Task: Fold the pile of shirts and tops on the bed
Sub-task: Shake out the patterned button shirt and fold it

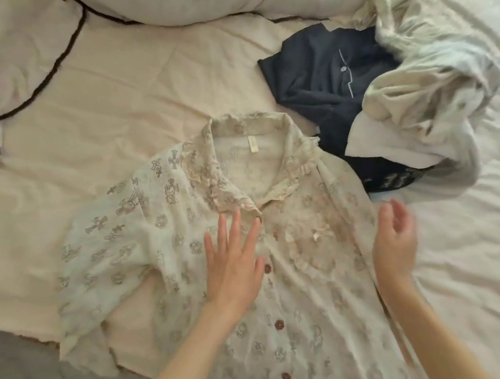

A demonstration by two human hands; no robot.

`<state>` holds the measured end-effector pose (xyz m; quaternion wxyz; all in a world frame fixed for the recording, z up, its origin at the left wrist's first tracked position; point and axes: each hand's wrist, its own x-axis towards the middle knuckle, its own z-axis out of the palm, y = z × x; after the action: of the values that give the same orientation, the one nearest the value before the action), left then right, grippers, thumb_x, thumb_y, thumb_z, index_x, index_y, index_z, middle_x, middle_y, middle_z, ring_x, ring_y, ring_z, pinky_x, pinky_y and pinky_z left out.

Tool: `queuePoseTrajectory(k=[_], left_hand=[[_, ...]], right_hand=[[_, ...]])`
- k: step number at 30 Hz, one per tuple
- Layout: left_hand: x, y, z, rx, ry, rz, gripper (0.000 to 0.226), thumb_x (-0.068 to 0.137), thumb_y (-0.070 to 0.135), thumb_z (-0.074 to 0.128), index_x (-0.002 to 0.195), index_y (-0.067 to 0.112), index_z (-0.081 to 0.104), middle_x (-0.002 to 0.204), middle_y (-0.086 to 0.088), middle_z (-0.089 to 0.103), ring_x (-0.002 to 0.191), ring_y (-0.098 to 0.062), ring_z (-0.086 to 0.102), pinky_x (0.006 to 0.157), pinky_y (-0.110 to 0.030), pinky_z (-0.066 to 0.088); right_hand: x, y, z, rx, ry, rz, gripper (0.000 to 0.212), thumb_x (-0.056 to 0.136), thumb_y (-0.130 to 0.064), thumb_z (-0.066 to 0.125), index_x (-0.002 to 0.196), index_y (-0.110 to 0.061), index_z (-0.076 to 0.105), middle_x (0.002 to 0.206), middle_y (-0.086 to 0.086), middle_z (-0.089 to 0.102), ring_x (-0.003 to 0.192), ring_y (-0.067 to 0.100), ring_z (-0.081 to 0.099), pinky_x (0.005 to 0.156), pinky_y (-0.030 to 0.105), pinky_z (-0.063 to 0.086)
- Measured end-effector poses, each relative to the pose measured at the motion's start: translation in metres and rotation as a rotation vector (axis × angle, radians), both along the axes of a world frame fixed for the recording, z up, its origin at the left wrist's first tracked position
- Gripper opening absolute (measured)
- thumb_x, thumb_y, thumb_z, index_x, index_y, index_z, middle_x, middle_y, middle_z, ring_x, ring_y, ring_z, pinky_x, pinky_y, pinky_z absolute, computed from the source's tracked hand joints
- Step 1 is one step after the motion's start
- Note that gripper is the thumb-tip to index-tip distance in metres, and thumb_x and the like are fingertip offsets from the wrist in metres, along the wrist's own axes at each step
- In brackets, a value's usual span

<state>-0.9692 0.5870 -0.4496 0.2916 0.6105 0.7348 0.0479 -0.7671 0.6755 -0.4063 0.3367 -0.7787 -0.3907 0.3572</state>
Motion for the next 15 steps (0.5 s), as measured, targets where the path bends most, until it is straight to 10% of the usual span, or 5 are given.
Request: queuePoseTrajectory(k=[6, 15], left_hand=[[0.075, 0.03, -0.025, -0.281, -0.026, -0.083, 0.078, 0.09, 0.063, 0.034, 0.144, 0.04, -0.018, 0.146, -0.001, -0.039, 0.135, -0.028, -0.035, 0.107, -0.063, -0.009], [0.102, 0.055, -0.055, -0.596, 0.058, -0.028, 0.097, 0.077, 0.075, 0.045, 0.141, 0.046, -0.023, 0.15, -0.004, -0.035, 0.139, -0.031, -0.028, 0.102, -0.073, 0.005]], right_hand=[[0.089, 0.076, -0.007, -0.255, 0.948, -0.69, 0.1, 0.077, -0.073, 0.053, 0.151, -0.027, 0.005, 0.157, 0.012, 0.012, 0.14, 0.043, 0.02, 0.106, 0.063, 0.028], [0.096, 0.127, -0.043, -0.374, 1.476, -0.492, 0.132, 0.048, -0.072, 0.07, 0.151, -0.027, 0.0, 0.154, 0.025, 0.004, 0.135, 0.058, 0.008, 0.096, 0.078, 0.019]])
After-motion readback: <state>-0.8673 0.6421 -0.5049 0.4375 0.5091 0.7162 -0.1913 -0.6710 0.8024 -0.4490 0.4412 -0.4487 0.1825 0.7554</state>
